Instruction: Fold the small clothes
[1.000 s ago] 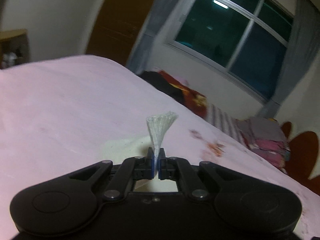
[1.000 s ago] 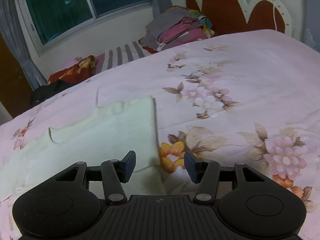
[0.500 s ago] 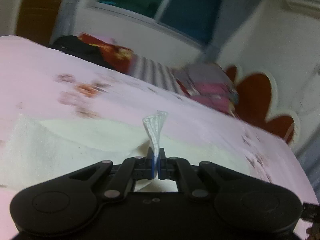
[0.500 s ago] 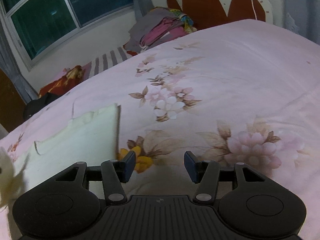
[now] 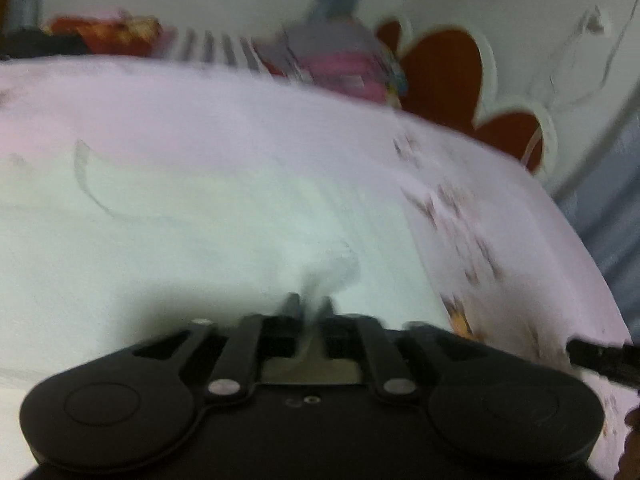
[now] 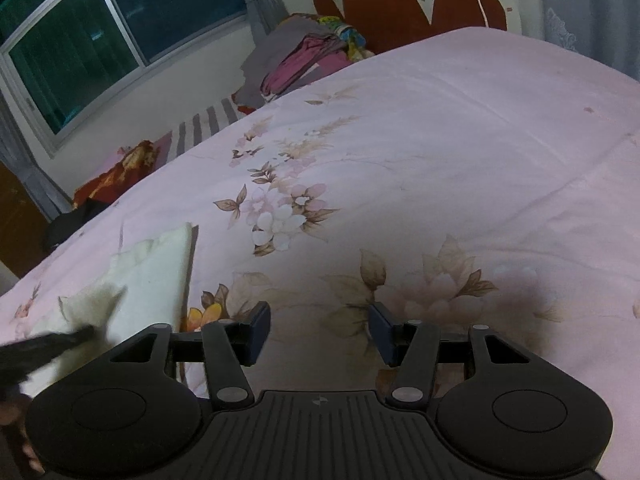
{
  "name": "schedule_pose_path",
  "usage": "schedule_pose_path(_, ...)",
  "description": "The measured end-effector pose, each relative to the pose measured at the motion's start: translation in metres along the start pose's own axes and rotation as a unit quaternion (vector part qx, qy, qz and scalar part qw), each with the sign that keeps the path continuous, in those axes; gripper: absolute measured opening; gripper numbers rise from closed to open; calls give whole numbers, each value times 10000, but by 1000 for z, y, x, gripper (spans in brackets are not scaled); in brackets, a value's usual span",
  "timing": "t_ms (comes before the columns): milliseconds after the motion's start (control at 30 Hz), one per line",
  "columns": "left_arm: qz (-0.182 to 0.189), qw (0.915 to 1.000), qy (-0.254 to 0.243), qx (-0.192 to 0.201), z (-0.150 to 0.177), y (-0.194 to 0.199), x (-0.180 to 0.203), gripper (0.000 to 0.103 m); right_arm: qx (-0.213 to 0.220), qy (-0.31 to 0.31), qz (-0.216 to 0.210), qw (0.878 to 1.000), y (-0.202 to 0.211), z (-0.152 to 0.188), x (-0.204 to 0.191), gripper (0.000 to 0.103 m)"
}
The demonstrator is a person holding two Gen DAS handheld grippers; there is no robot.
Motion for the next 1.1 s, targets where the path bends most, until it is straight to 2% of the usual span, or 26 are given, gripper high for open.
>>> schedule_pose_path(33, 44, 9999, -111, 69, 2, 1, 4, 35, -23, -56, -75, 10000, 0, -1, 2, 54)
schedule_pose_path(100, 71, 9995, -282, 120, 5, 10, 10, 66, -65, -146, -193, 9997, 0, -4, 0, 54)
schedule_pose_path(167, -106, 9987, -357, 344, 7, 30, 8, 70, -77, -214, -376, 9990, -2, -7, -8, 54)
schedule_pose_path(233, -241, 9978, -200, 577, 8, 58, -11, 70, -76, -244, -652, 9975, -5, -9, -24, 54)
schedule_pose_path(300, -440, 9958, 158, 786, 13, 91, -42, 65, -165, -185, -864, 9960, -13, -8, -44, 54)
schedule_pose_path(433, -1138, 9855, 711, 1036, 29, 154, -113, 54, -411, 136, -1325, 9902, -37, 4, -98, 54)
schedule_pose_path(533, -1577, 9770, 1081, 943, 46, 179, -161, 51, -606, 313, -1489, 9865, -58, 17, -130, 54)
schedule_pose_path(600, -1517, 9761, 1288, 878, 50, 186, -181, 49, -721, 435, -1485, 9853, -74, 26, -148, 54)
schedule_pose_path(700, -1250, 9787, 1409, 821, 51, 181, -192, 49, -854, 493, -1395, 9853, -91, 35, -163, 54)
schedule_pose_path(733, -1180, 9799, 1409, 777, 51, 177, -194, 49, -879, 489, -1383, 9853, -95, 36, -167, 49)
schedule_pose_path(800, -1175, 9805, 1375, 769, 51, 175, -201, 49, -952, 513, -1404, 9842, -99, 37, -173, 30)
schedule_pose_path(933, -1165, 9813, 1279, 850, 45, 158, -201, 45, -1053, 697, -1219, 9845, -111, 41, -188, 30)
schedule_pose_path(1067, -1243, 9844, 1002, 736, 41, 156, -199, 41, -1044, 856, -1174, 9839, -114, 48, -196, 30)
schedule_pose_path(1100, -1259, 9850, 942, 717, 41, 157, -198, 39, -1038, 883, -1194, 9834, -114, 49, -198, 22)
Point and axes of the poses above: each gripper's, at about its wrist camera, not at the fingertips, and y roughly against the way its jaws point, x to its right, z to its underside, the point moved 1 cm from there along -y, roughly the way its jaws point, and after that the axes turned 5 degrees about x, right-handed, at the moved point
